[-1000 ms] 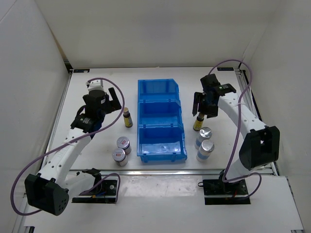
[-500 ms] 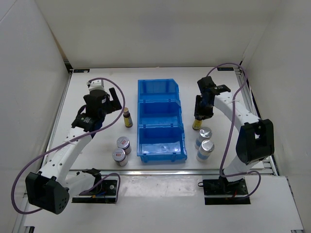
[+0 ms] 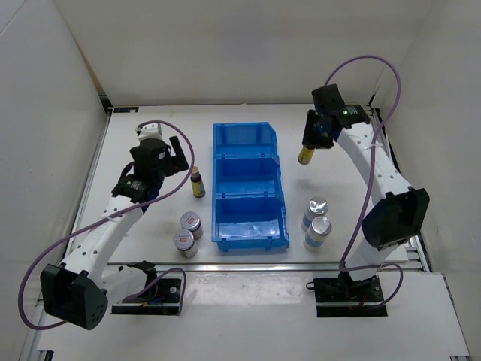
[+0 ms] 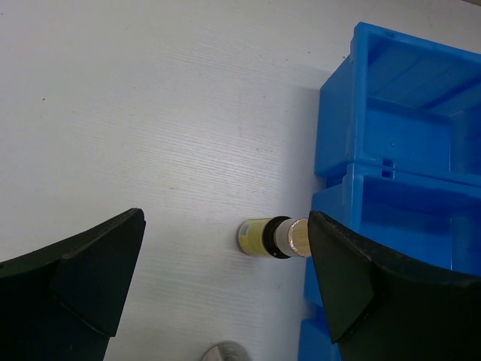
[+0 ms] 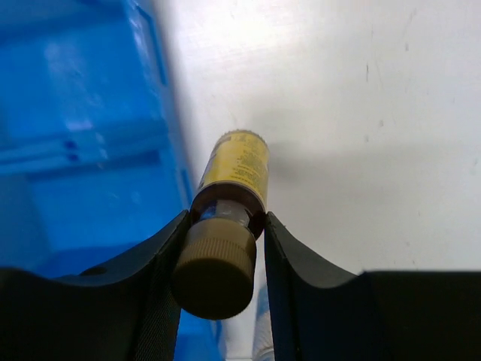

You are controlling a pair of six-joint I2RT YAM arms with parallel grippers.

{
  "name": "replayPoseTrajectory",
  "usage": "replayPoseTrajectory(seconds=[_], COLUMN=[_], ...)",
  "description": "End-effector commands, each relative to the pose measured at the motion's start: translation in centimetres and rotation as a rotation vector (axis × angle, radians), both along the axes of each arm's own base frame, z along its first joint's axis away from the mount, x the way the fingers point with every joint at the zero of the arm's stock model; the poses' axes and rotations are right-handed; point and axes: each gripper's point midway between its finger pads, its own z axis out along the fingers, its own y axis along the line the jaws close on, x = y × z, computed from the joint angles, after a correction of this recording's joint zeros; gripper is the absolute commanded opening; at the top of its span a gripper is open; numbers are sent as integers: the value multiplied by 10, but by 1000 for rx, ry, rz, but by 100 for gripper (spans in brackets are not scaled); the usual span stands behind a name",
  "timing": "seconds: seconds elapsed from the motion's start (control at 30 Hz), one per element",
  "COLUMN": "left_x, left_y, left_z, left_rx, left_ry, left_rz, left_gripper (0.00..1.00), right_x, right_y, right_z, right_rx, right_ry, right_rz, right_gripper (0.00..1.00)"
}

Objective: Organize the condiment bottles

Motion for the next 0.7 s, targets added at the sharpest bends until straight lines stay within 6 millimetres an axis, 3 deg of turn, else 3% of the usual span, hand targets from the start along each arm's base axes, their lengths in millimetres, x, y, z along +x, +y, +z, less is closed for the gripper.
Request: replayPoseTrajectory(seconds=[0.0,0.2,0.23,0.27,0.3,0.33,0.43,0.5,0.67], left_x=[1,2,2,2,3,3,3,4,4], left_y=[2,2,2,2,2,2,2,1,1], left_z=[3,0,0,0,-4,-4,-4,-7,-7], left_rx=[2,5,5,5,8,8,8,11,11], left_ry=[-13,-4,-4,-4,6,6,6,15,15], left_rz=[16,16,16,16,16,16,16,16,16], left_gripper=[100,100,100,100,100,100,100,100,100], right_x=[29,68,77,87,88,99,116,124,126], right_y=[11,59,67,77,87,92,111,119,135], right_z=[28,40,29,46,47,35,30,15,-14], right_rx=[20,74,64,83,93,82,111,122,155], right_ry=[-92,-139,-125,-176,-176,-163,-173,-150,-97], right_rz=[3,101,117,130,149,156,185,199,221], right_gripper=[0,0,0,0,0,0,0,0,0])
